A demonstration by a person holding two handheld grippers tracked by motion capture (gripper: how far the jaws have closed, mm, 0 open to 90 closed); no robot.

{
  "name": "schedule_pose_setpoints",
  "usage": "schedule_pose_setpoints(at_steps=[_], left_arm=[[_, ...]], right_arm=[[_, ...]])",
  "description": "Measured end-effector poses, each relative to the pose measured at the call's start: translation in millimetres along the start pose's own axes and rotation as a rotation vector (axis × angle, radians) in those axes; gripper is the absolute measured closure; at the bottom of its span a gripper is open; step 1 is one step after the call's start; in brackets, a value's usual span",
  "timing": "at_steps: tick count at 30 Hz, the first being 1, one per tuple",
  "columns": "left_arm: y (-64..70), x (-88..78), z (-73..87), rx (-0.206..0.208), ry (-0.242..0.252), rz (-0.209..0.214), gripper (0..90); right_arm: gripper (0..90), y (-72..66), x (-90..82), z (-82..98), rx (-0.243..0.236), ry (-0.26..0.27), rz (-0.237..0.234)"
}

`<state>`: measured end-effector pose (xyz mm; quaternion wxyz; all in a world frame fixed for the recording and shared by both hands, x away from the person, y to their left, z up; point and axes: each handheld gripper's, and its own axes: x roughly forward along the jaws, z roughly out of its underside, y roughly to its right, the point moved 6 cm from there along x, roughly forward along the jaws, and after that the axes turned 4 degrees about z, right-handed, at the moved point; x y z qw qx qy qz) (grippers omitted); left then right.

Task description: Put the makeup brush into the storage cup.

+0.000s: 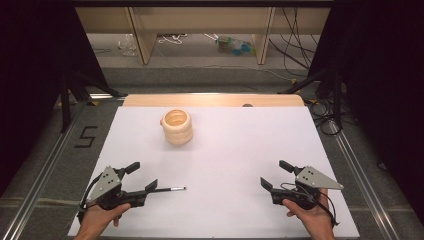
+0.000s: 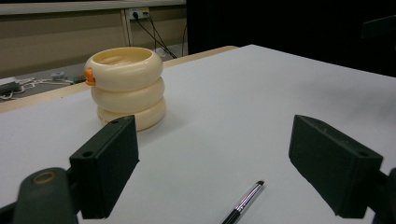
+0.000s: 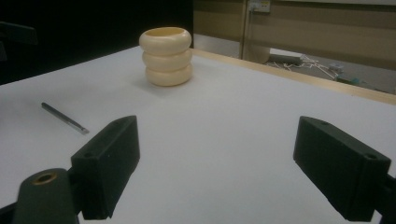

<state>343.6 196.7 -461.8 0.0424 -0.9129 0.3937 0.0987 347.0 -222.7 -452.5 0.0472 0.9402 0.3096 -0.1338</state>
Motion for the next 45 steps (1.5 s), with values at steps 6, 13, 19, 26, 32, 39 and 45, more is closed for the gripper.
schedule_pose_setpoints(at_steps=[6,13,19,26,32,39,45], left_arm=[[0.0,0.3,0.3,0.0,-0.002,0.001,15.7],[0.0,1.5,0.8,0.005,-0.006,0.001,15.6],[0.1,2.1,0.7,0.003,-0.003,0.002,15.6],[-0.6,1.9,0.8,0.005,-0.004,0.0,15.5],[0.9,4.4,0.7,-0.003,-0.021,0.004,15.6],[2.1,7.1,1.2,0.005,-0.064,0.016,15.6],[6.6,13.9,8.2,-0.004,-0.13,0.042,15.6]], right_arm=[[15.7,-0.4,0.2,0.6,0.003,-0.005,-0.004],[15.7,-0.5,0.2,1.0,0.01,-0.013,-0.005],[15.7,0.8,-1.4,2.1,-0.002,-0.037,-0.002],[15.7,-0.5,0.4,0.8,0.011,-0.013,-0.004],[15.7,0.5,0.8,1.3,0.004,-0.009,-0.001],[15.7,0.2,1.8,1.7,0.004,-0.009,-0.009],[15.8,0.8,0.7,2.7,0.003,-0.021,-0.006]])
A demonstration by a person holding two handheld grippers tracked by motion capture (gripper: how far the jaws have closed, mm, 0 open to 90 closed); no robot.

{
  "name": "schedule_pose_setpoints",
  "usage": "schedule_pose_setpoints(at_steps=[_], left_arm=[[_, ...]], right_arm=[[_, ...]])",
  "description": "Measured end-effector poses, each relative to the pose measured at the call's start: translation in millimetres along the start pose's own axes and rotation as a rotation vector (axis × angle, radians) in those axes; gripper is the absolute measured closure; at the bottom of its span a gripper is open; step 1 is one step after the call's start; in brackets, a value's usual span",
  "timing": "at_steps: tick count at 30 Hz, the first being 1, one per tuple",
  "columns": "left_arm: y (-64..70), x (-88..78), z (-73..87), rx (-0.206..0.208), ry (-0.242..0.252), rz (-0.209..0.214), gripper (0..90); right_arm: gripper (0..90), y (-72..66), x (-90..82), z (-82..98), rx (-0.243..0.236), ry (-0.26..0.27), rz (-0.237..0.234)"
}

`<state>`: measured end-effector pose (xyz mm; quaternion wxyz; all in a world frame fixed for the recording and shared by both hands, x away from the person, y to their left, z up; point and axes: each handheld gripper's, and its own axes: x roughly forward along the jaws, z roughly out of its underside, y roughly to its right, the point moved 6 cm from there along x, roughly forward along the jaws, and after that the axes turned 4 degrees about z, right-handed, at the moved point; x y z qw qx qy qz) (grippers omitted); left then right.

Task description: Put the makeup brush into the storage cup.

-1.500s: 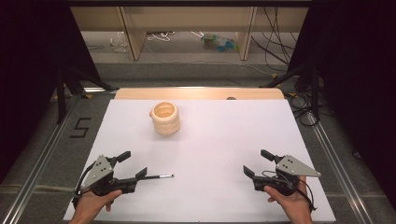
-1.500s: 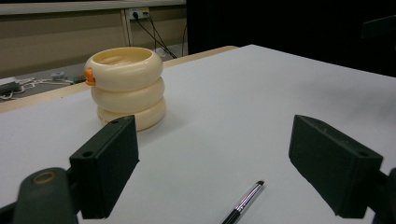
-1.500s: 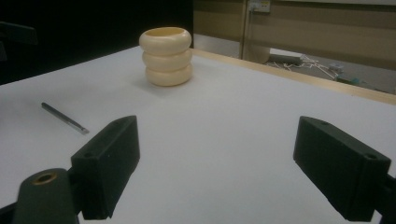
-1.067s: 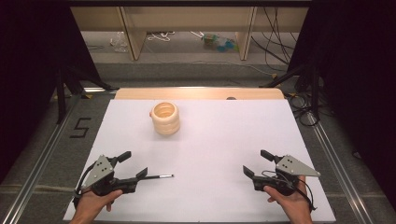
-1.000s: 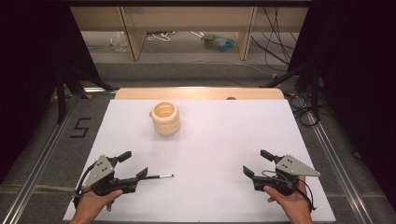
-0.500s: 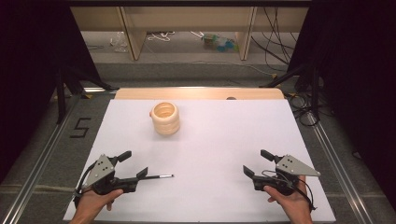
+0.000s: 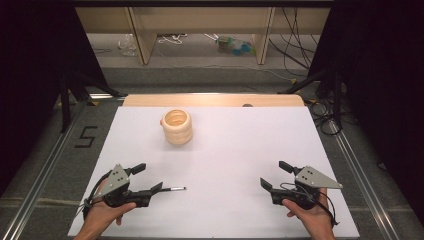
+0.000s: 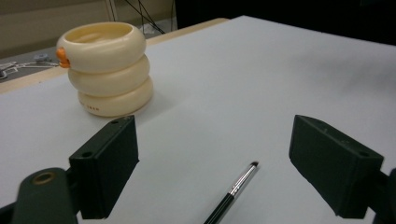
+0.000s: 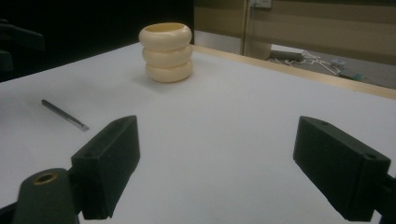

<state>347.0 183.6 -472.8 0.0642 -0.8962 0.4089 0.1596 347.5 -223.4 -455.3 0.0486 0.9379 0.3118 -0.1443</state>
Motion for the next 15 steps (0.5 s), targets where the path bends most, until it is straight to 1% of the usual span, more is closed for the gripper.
schedule_pose_setpoints(at_steps=[1,2,3,4,5,6,8,9,10,11,12,13,14,15], left_arm=[[0.0,0.0,0.0,0.0,0.0,0.0,15.6],[1.1,1.8,1.0,-0.004,-0.008,0.014,15.6],[1.5,2.1,1.7,0.006,-0.028,0.015,15.6],[3.7,3.3,2.0,0.019,-0.062,0.031,15.6],[4.4,3.5,1.3,0.031,-0.072,0.032,15.7],[4.4,3.5,1.3,0.031,-0.072,0.032,15.7],[5.5,4.2,0.2,0.045,-0.085,0.038,15.7],[6.3,5.1,0.5,0.034,-0.095,0.048,15.7],[7.0,5.7,1.1,0.01,-0.098,0.053,15.7],[6.8,6.6,1.5,0.007,-0.103,0.064,15.7],[5.6,7.0,1.5,0.021,-0.112,0.059,15.7],[5.6,7.0,1.5,0.021,-0.112,0.059,15.7],[5.1,8.2,1.8,0.008,-0.133,0.059,15.8],[5.1,8.2,1.8,0.008,-0.133,0.059,15.7]], right_arm=[[15.8,-0.1,0.2,0.0,0.001,0.002,-0.007],[15.8,-0.4,-0.1,0.1,0.01,-0.003,-0.008],[15.8,-0.4,-0.1,0.1,0.01,-0.003,-0.008],[15.8,-0.1,0.6,0.4,0.003,-0.002,-0.008],[15.8,-0.1,1.1,0.4,0.002,0.0,0.001],[15.8,-0.1,1.1,0.4,0.002,0.0,0.001],[15.8,-0.4,1.5,0.3,0.003,0.0,0.003],[15.9,-1.1,1.9,0.5,0.003,-0.003,-0.003],[15.9,-2.2,1.9,1.1,0.009,-0.011,-0.012],[15.9,-2.6,1.6,1.4,0.016,-0.013,-0.013],[15.9,-2.4,2.1,0.9,0.012,-0.006,-0.014],[15.9,-2.4,2.1,0.9,0.012,-0.006,-0.014],[15.9,-3.0,2.4,1.2,0.012,-0.007,-0.025],[15.9,-3.1,2.2,1.6,0.015,-0.009,-0.027]])
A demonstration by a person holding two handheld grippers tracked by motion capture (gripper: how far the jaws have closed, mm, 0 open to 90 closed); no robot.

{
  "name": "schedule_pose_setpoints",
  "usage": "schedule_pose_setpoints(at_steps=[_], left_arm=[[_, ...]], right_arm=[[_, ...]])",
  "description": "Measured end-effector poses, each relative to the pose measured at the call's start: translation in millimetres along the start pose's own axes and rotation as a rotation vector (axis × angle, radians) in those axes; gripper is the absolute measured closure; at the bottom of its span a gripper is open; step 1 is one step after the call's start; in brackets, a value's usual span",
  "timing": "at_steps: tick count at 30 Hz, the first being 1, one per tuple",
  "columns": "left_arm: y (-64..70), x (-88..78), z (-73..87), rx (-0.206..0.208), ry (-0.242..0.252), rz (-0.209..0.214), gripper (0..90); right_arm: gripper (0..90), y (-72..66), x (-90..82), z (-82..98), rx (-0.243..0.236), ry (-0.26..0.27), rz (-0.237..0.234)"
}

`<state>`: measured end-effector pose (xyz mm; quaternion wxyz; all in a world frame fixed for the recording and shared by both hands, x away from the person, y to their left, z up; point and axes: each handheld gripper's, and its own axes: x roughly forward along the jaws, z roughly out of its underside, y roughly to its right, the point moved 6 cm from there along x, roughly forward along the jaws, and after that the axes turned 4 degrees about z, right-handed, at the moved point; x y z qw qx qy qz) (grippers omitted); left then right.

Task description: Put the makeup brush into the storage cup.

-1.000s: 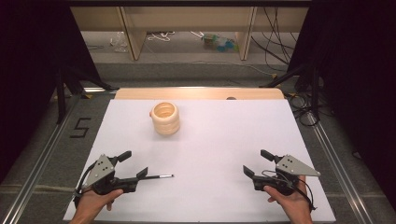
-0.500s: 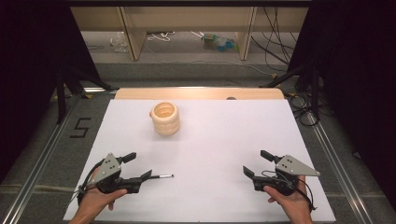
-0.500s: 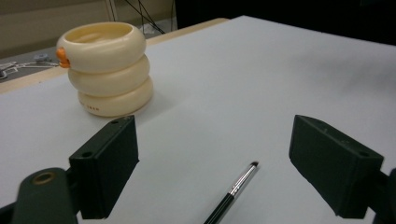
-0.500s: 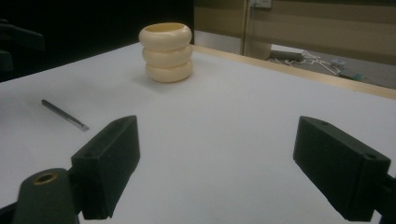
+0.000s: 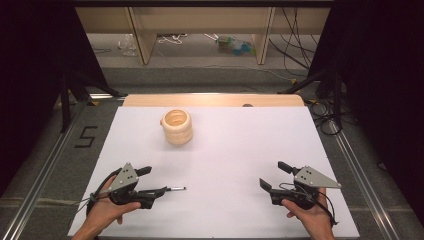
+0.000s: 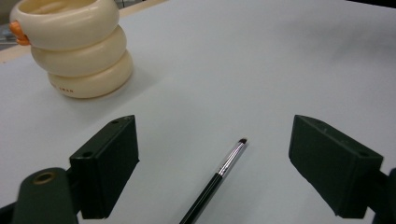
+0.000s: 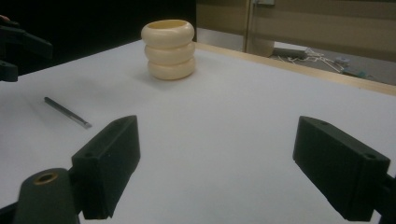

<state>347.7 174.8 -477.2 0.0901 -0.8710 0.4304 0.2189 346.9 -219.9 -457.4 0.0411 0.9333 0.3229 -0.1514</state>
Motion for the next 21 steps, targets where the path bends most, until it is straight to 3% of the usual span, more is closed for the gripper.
schedule_pose_setpoints(at_steps=[8,11,14,18,19,21], left_arm=[[1.5,12.1,-0.7,0.027,-0.104,0.046,15.8],[3.2,16.7,2.1,0.078,-0.157,0.068,15.9],[3.1,17.1,3.1,0.095,-0.199,0.078,15.9],[3.5,20.4,2.6,0.095,-0.225,0.074,16.2],[2.0,20.1,2.0,0.118,-0.241,0.071,16.2],[1.1,21.4,0.8,0.126,-0.264,0.073,16.2]], right_arm=[[15.9,-1.5,-0.2,0.6,0.013,-0.013,-0.005],[15.9,-1.7,0.9,0.6,0.015,-0.005,-0.006],[15.9,-1.8,0.3,1.1,0.014,-0.015,-0.002],[15.9,-2.3,1.1,0.7,0.014,-0.005,-0.009],[16.0,-2.1,-0.2,1.4,0.016,-0.024,-0.002],[15.9,-1.9,0.5,1.4,0.01,-0.019,-0.002]])
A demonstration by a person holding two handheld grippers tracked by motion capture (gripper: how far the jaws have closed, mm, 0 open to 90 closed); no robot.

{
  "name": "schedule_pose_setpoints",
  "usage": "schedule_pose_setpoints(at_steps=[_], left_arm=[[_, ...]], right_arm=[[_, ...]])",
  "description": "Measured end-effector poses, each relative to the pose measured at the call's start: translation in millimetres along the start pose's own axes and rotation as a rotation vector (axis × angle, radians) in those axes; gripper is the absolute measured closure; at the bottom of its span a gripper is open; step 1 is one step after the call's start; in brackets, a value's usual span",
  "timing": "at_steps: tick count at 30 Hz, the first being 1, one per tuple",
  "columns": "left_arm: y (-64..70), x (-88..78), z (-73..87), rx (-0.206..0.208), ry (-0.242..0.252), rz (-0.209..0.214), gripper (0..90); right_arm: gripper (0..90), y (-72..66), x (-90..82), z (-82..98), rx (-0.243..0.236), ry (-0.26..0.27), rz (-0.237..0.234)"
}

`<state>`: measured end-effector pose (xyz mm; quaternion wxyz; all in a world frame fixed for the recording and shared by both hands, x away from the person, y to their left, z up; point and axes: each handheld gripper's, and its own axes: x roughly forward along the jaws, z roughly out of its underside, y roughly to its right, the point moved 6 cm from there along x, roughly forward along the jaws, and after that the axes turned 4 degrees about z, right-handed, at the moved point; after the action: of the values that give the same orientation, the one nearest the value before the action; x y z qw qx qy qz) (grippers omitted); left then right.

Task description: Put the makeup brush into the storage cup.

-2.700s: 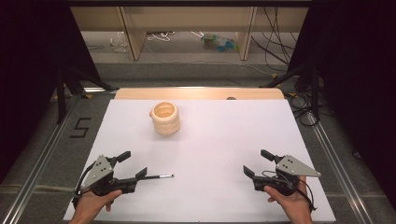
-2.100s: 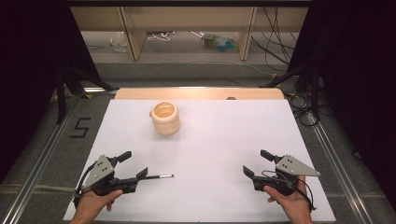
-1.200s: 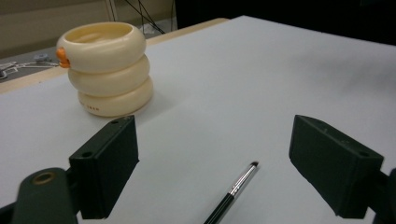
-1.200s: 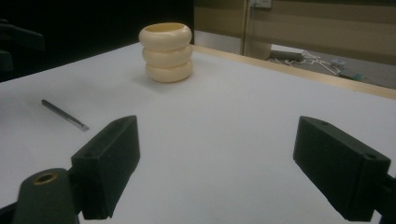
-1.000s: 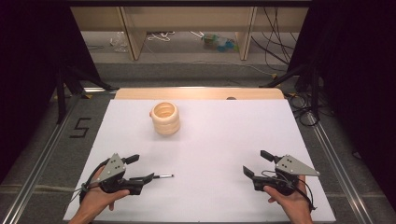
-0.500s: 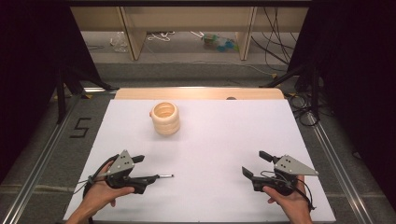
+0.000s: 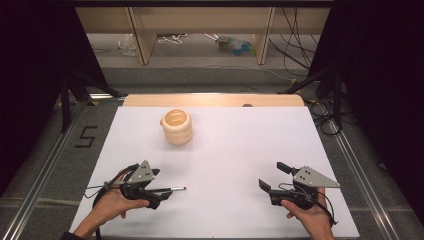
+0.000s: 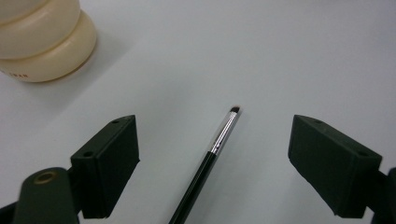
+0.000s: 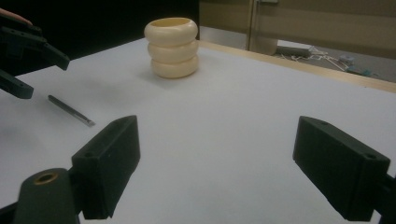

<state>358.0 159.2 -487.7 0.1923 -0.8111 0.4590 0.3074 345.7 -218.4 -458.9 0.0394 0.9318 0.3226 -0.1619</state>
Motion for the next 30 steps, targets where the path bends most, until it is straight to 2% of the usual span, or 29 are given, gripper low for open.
schedule_pose_setpoints(at_steps=[1,3,5,6,10,11,14,15,19,20,24,26,27,28,29,30], left_arm=[[0.4,1.6,-0.6,-0.012,0.004,-0.002,16.2],[-1.0,2.1,-0.4,0.01,-0.027,-0.007,16.7],[-1.2,3.3,-0.6,0.008,-0.032,-0.013,17.3],[-1.1,4.9,-0.4,0.02,-0.057,-0.009,17.3],[-1.2,8.1,0.1,0.027,-0.094,0.002,18.3],[-2.6,9.0,0.8,0.044,-0.128,0.003,18.4],[-3.6,11.3,1.6,0.038,-0.141,0.005,18.5],[-5.8,11.2,3.4,0.057,-0.175,0.019,18.6],[-6.8,12.0,4.1,0.048,-0.185,0.022,19.4],[-8.1,11.2,4.2,0.065,-0.201,0.023,19.6],[-8.9,11.9,3.6,0.067,-0.211,0.027,20.3],[-9.0,12.8,3.2,0.059,-0.215,0.028,20.2],[-9.9,12.6,4.3,0.078,-0.24,0.03,20.3],[-9.1,14.1,4.7,0.066,-0.239,0.027,20.4],[-9.9,14.0,5.5,0.088,-0.254,0.029,20.5],[-9.9,14.0,5.5,0.088,-0.254,0.029,20.6]], right_arm=[[15.9,0.0,0.0,0.2,0.0,-0.002,0.001],[15.9,0.3,0.0,0.2,-0.004,-0.001,0.004],[15.9,-0.3,0.0,0.4,-0.002,-0.004,-0.008],[15.9,-0.6,0.1,0.5,0.0,-0.005,-0.009],[16.0,-0.6,0.6,0.4,-0.004,-0.001,-0.005],[15.9,-0.7,0.6,0.5,-0.004,-0.002,-0.006],[16.0,-1.1,0.9,0.4,-0.002,0.002,-0.012],[16.0,-1.3,0.4,0.7,-0.003,-0.006,-0.015],[15.9,-0.7,0.0,1.0,-0.009,-0.015,-0.008],[15.9,-0.7,0.2,1.0,-0.01,-0.013,-0.007],[15.9,-0.9,0.3,1.1,-0.01,-0.015,-0.008],[15.9,-2.1,2.1,0.7,-0.001,0.004,-0.018],[15.9,-2.1,2.1,0.9,-0.001,0.001,-0.019],[15.9,-2.3,2.1,0.9,-0.001,0.002,-0.021],[15.9,-2.3,2.1,0.9,-0.002,0.001,-0.021],[15.9,-2.4,2.2,0.9,-0.002,0.001,-0.022]])
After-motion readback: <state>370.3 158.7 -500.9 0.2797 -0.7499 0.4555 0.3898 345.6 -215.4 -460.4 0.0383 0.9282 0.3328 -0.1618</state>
